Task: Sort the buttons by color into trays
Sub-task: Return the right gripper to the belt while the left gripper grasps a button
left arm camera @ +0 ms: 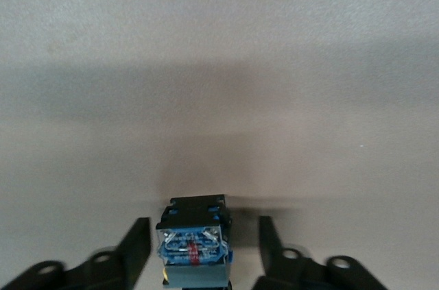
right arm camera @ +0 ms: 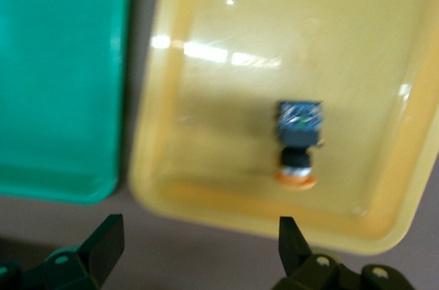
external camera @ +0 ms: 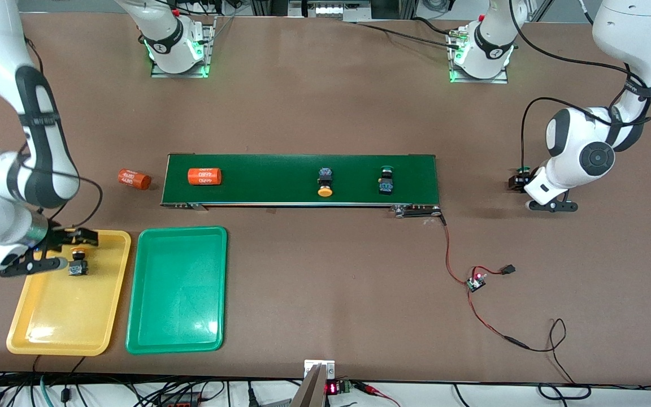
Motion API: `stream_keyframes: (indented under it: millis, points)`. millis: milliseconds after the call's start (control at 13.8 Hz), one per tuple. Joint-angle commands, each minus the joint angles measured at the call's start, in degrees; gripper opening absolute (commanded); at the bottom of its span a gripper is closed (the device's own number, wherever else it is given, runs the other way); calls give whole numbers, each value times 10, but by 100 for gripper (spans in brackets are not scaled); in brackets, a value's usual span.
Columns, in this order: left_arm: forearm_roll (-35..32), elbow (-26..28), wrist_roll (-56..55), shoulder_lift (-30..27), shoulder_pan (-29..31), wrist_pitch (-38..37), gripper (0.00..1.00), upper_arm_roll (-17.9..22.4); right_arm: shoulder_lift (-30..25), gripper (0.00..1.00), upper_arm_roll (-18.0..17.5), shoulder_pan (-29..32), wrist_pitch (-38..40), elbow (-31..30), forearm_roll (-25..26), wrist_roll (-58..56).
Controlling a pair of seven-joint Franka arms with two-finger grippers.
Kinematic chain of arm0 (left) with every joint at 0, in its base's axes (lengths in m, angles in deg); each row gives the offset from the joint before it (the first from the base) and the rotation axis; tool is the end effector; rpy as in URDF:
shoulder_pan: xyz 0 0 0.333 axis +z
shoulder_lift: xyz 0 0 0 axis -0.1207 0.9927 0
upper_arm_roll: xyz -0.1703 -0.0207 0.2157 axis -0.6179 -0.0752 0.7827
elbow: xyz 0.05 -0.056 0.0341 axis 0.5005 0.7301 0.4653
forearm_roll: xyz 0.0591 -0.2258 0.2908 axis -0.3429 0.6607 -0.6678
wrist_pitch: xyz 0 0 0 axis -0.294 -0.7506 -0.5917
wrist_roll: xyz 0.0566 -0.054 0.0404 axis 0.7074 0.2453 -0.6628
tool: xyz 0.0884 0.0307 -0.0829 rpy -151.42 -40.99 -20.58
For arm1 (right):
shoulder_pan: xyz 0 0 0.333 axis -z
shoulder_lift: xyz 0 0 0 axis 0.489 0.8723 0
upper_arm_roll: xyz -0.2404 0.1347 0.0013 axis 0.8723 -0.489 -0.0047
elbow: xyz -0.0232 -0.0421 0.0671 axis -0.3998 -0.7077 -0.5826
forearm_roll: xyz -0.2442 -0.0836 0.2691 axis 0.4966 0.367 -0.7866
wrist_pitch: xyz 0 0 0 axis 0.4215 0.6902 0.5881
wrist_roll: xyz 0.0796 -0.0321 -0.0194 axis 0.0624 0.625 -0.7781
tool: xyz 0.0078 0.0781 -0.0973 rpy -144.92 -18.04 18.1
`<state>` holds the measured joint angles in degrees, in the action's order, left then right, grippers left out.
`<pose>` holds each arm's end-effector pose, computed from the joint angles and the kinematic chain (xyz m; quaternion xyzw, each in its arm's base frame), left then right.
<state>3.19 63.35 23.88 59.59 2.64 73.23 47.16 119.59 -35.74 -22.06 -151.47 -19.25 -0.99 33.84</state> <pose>0.4699 0.0698 0.1328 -0.9941 0.0109 0.1012 0.0387 0.6345 -0.0800 0.2668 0.9964 0.0826 -0.0178 0.0005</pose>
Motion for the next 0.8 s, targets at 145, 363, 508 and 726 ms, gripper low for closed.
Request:
stream_keyframes:
  millis: [145,363,508,726]
  points:
    - [-10,-6,12,-12,9,-3,12,-2,-210,100,-83,-11,95,-165,-15,183]
    - [-8,-59,7,-28,9,-87,12,-37,-262,100,-108,-62,93,-206,-22,306]
    - [-3,-126,6,-28,6,-190,12,-68,-264,100,-133,-88,78,-206,-63,365]
    - [6,-212,3,-28,2,-295,13,-132,-246,100,-143,-162,0,-213,-64,483]
